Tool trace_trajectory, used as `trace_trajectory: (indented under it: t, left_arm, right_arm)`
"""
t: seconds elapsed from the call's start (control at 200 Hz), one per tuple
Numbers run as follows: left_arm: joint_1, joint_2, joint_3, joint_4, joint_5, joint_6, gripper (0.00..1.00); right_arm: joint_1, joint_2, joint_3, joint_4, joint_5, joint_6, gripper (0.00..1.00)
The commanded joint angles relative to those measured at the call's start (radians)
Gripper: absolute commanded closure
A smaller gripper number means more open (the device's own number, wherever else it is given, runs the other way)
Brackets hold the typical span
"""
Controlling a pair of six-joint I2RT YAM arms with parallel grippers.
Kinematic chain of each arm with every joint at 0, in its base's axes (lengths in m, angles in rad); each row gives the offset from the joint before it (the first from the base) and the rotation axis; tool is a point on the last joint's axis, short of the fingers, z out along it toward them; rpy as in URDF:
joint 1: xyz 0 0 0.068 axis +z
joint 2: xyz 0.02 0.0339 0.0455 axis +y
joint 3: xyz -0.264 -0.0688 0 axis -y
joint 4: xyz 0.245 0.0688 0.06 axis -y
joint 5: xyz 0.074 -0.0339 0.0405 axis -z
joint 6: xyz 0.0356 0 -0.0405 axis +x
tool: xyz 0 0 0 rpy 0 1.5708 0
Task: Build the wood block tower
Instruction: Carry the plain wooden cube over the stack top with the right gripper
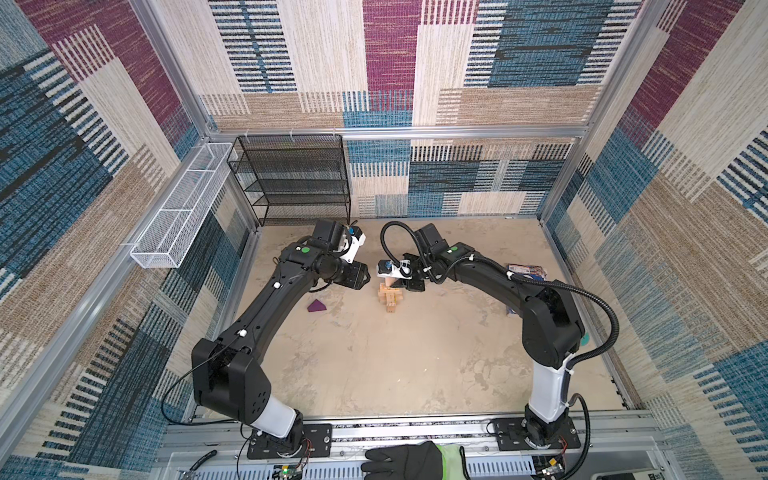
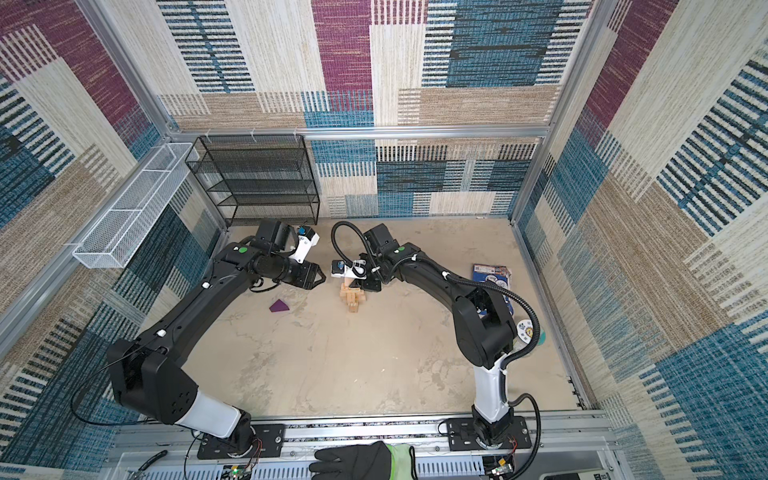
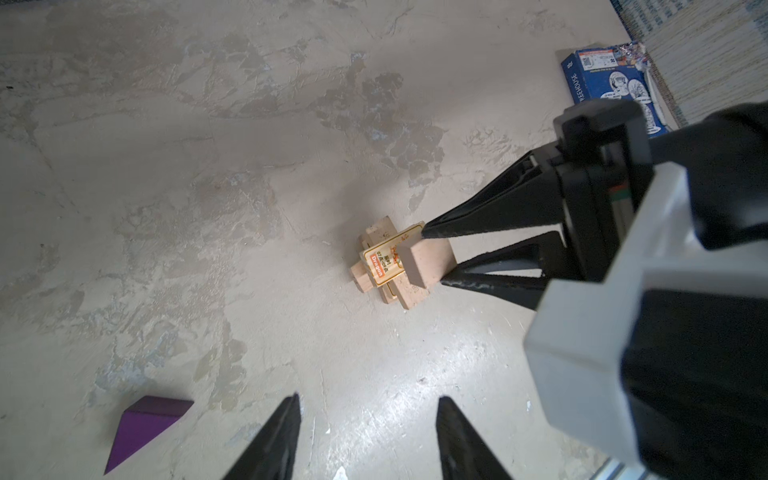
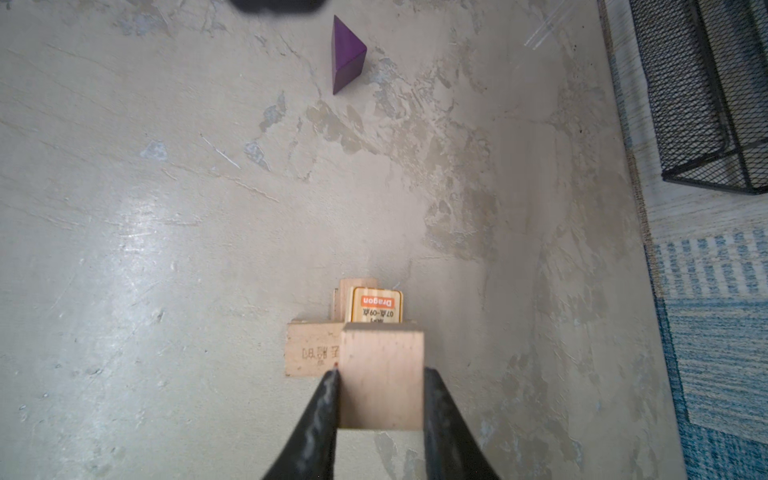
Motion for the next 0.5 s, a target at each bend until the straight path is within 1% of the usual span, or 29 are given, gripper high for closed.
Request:
trace_trajectory:
  t: [0.0,0.496]
  left_arm:
    - [0.001,0.009,-0.001,0.001,0.003,-0.016,0.43]
    - [0.0,0.034,-0.014,0.002,-0.009,-0.011,0.43]
  right_arm:
    - [-0.002,0.015,0.027,-0.021,-0.005,-0.015,1.0]
    - [-0.005,0.085,0.113,-0.103,-0.003,-0.011,1.0]
